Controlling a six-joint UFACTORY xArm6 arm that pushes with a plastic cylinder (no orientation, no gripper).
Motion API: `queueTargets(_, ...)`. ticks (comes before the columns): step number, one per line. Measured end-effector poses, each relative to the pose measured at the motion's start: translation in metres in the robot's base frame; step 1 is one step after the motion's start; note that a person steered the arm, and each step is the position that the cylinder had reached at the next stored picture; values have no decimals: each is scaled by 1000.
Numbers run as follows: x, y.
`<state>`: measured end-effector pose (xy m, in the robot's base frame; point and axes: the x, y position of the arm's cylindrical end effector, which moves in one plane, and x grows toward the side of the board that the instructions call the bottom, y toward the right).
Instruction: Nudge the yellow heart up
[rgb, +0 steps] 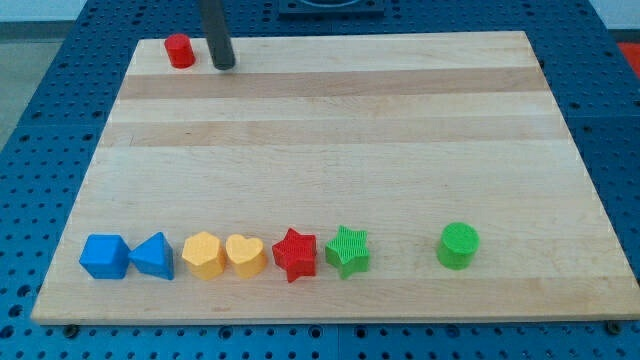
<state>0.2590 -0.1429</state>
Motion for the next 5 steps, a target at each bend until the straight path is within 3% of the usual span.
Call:
queueTargets(1, 30, 25)
queueTargets(2, 53, 8)
queueTargets(5, 167, -136)
